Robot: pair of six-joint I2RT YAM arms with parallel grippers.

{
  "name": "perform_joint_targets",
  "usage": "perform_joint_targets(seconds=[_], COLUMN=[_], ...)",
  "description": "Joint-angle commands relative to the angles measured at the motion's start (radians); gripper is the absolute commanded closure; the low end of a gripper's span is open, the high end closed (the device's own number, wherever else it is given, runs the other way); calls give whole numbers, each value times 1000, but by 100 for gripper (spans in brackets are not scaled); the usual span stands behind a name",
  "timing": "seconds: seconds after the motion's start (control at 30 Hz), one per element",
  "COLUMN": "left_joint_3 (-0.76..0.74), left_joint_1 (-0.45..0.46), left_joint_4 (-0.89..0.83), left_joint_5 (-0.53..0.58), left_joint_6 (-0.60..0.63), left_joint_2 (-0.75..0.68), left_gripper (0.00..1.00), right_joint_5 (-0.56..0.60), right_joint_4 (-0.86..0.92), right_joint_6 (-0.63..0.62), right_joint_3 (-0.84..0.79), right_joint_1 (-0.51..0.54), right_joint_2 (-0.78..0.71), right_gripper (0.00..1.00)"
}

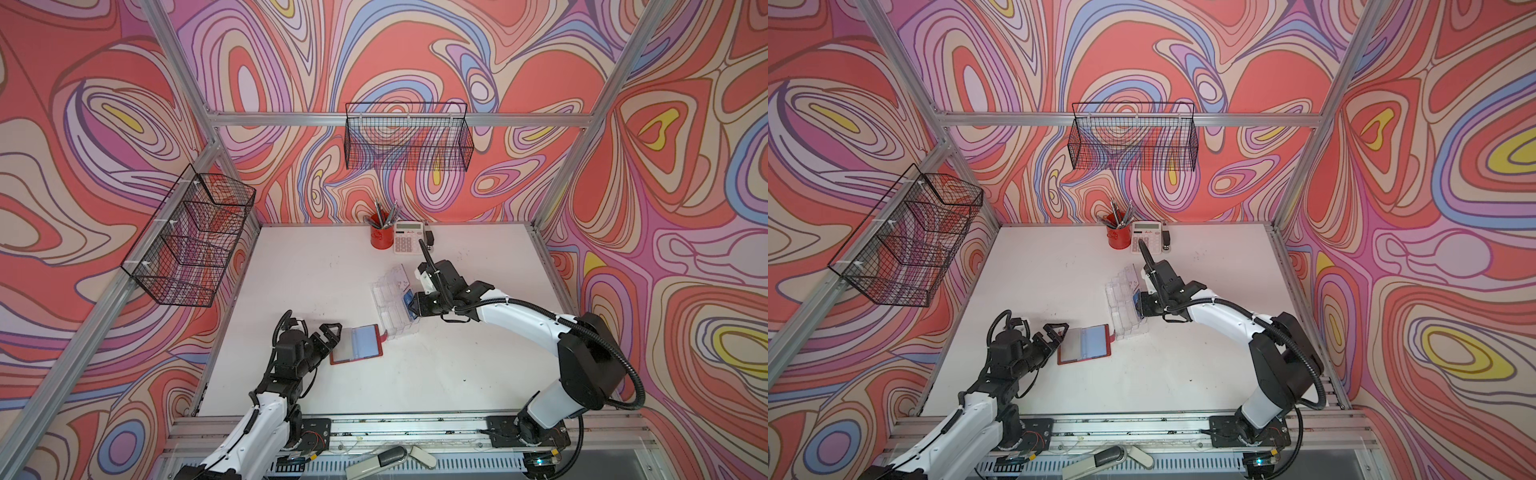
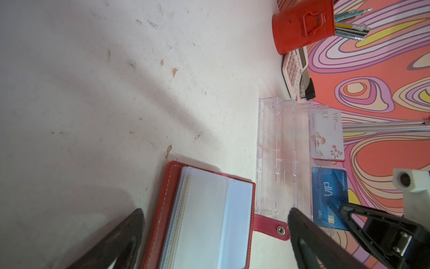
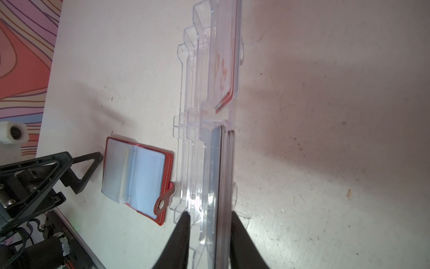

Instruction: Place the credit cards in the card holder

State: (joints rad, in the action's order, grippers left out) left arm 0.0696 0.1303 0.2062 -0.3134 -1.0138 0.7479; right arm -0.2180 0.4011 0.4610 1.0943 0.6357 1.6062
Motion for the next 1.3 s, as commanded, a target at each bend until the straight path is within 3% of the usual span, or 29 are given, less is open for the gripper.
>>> perform_joint_targets(seconds=[0.0,0.73,1.0,1.27], left_joint_3=[16,17,17,18], left_joint_1=[0,0,0,0], left_joint_4=[14,25,25,27], left_joint_5=[1,-2,-3,-7], left_joint_6=[5,4,4,4], left_joint_2=[2,16,19,22], left_gripper=[2,2,2,2], right_joint_5=[-23,-20,-11,80], right_joint_4=[-2,9,28,109], right_joint_6=[7,21,12,-57], right_joint_3=[18,39,71,143], right_joint_1=[-1,11,17,17], right_joint_2=[-22,-24,52,97], right_gripper=[73,76,76,91])
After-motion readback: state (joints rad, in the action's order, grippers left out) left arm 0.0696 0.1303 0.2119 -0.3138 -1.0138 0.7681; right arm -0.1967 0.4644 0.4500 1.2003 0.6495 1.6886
